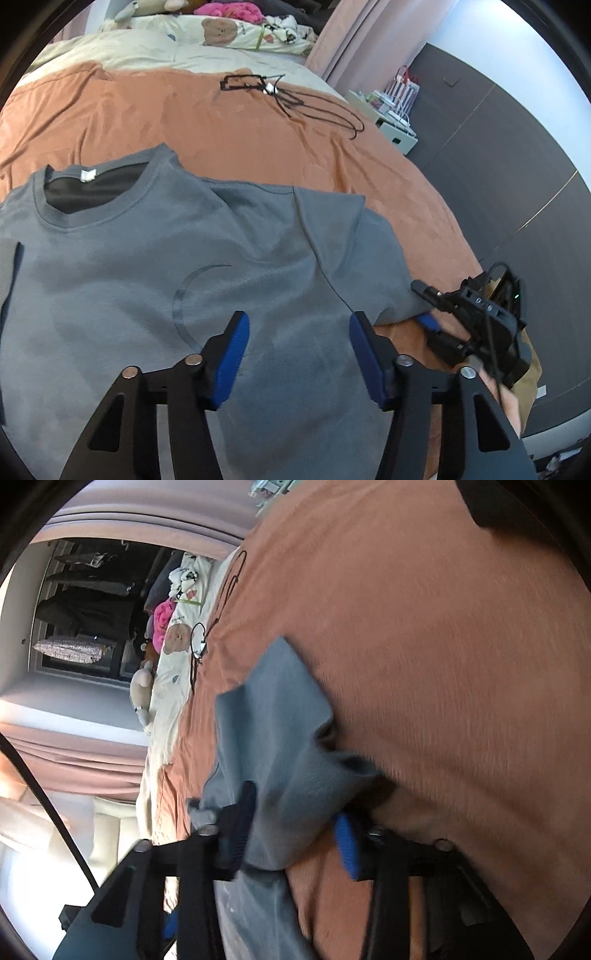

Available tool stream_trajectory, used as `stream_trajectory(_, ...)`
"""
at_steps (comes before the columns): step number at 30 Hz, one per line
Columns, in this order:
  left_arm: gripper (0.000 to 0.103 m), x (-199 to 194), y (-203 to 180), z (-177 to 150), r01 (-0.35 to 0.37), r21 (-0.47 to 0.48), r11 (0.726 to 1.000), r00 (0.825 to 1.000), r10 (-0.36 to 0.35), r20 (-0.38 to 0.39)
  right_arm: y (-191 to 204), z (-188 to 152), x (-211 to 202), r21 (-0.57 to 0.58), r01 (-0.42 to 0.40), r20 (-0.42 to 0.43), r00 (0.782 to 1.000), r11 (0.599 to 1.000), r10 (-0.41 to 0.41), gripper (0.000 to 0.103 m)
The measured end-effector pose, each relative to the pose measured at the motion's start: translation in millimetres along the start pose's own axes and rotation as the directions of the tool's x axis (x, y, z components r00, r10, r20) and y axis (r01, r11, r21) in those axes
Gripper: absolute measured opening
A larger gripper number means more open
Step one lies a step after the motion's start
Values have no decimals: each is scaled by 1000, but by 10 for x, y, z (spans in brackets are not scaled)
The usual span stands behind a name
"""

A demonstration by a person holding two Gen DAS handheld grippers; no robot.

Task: Fold small clothes
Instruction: 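Grasp the edge of the unfolded grey sleeve with the right gripper, then fold the held sleeve over toward the collar with the right gripper, then open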

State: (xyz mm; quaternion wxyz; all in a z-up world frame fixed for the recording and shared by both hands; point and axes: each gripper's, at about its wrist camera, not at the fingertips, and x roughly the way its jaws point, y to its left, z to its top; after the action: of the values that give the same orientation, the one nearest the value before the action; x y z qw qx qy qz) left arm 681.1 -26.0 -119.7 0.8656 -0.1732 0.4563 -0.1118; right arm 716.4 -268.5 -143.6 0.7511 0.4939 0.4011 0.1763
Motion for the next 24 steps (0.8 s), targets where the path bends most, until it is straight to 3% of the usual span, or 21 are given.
stream_trajectory(5, 38, 236, -69, 0, 17, -6, 1000, 999, -18, -38, 130, 49, -63, -85, -2, 28, 1000, 996, 4, 10)
stream_trajectory(10, 18, 481, -170, -25, 31, -7, 1000, 996, -31, -81, 265, 4, -40, -161, 5, 36, 999, 987, 1, 7)
stream_trajectory(18, 15, 700, -406, -59, 75, 9, 997, 991, -73, -110, 471, 57, 79, -249, -16, 7, 1000, 968, 18, 7)
stream_trajectory(24, 14, 855, -406, -62, 99, -44, 994, 986, -104, -127, 570, 76, 106, -307, -44, -26, 999, 951, 37, 7)
